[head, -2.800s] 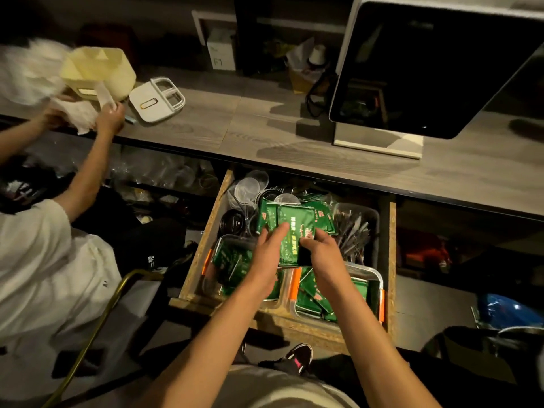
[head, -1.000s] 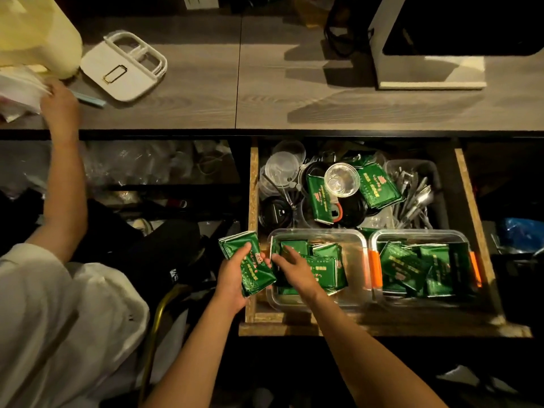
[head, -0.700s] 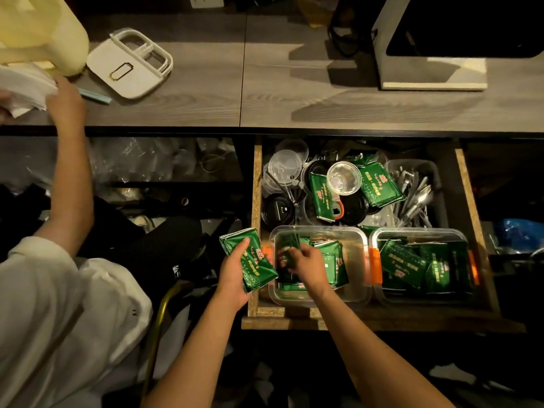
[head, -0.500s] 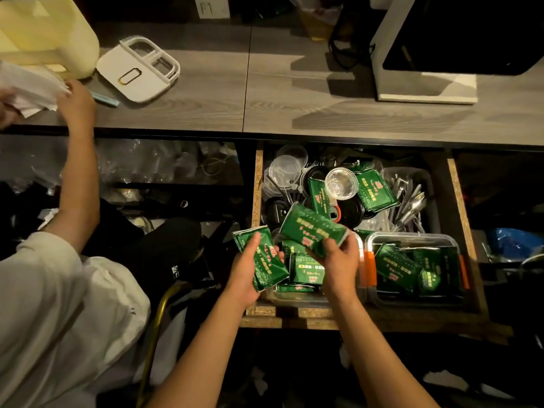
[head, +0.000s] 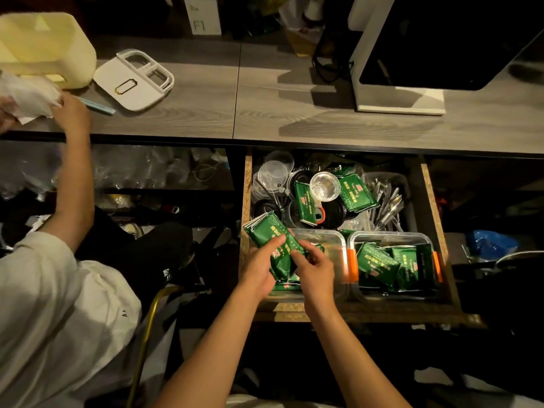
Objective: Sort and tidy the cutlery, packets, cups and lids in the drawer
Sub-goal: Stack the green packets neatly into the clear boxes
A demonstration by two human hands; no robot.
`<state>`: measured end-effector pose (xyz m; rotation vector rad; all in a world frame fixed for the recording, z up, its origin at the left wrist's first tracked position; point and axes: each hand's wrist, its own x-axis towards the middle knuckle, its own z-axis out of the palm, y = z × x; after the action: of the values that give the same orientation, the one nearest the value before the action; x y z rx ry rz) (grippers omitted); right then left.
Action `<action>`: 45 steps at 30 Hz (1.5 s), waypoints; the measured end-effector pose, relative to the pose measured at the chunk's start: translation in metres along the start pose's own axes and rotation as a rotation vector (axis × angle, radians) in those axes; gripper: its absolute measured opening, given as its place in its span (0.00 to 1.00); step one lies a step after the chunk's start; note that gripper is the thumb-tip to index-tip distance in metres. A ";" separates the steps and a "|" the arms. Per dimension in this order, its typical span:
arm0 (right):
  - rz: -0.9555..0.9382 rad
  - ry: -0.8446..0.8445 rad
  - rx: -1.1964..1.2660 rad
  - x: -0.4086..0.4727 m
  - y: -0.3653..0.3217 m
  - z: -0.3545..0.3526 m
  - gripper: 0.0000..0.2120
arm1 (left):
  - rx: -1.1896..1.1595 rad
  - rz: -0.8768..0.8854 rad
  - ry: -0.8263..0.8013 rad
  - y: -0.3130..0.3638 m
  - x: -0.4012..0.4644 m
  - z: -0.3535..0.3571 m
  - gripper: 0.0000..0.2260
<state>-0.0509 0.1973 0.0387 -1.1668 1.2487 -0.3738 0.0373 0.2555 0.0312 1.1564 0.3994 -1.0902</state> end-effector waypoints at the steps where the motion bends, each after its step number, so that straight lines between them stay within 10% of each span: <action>1: 0.031 -0.006 0.010 0.001 0.000 0.000 0.12 | -0.001 -0.012 -0.029 -0.001 -0.001 0.003 0.09; 12: 0.181 -0.347 0.098 0.015 0.004 -0.007 0.12 | 0.041 0.073 -0.059 -0.006 0.004 -0.005 0.18; 15: 0.178 -0.216 0.078 0.042 0.017 -0.022 0.13 | -0.040 0.068 -0.036 -0.003 0.010 -0.017 0.14; 19: 0.092 -0.044 -0.439 0.082 0.054 -0.036 0.22 | -0.095 0.013 -0.004 -0.003 0.019 -0.036 0.10; 25: -0.075 -0.368 -1.084 0.114 0.085 -0.030 0.37 | 0.007 -0.057 0.108 -0.009 0.028 -0.057 0.08; 32: -0.167 -0.319 -1.473 0.113 0.106 -0.025 0.29 | -0.036 -0.079 0.144 -0.009 0.035 -0.065 0.11; 37: -0.140 -0.108 -0.864 0.099 0.093 -0.029 0.04 | 0.040 -0.076 0.133 -0.005 0.033 -0.054 0.12; 42: 0.035 -0.032 0.045 0.071 0.042 -0.025 0.20 | 0.113 -0.090 0.225 -0.002 0.034 -0.036 0.37; 45: 0.028 -0.084 0.094 0.061 0.030 -0.016 0.28 | 0.148 -0.105 0.236 -0.004 0.032 -0.023 0.53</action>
<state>-0.0547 0.1553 -0.0171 -1.0730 1.1612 -0.3553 0.0549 0.2603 -0.0040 1.4147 0.5757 -1.0910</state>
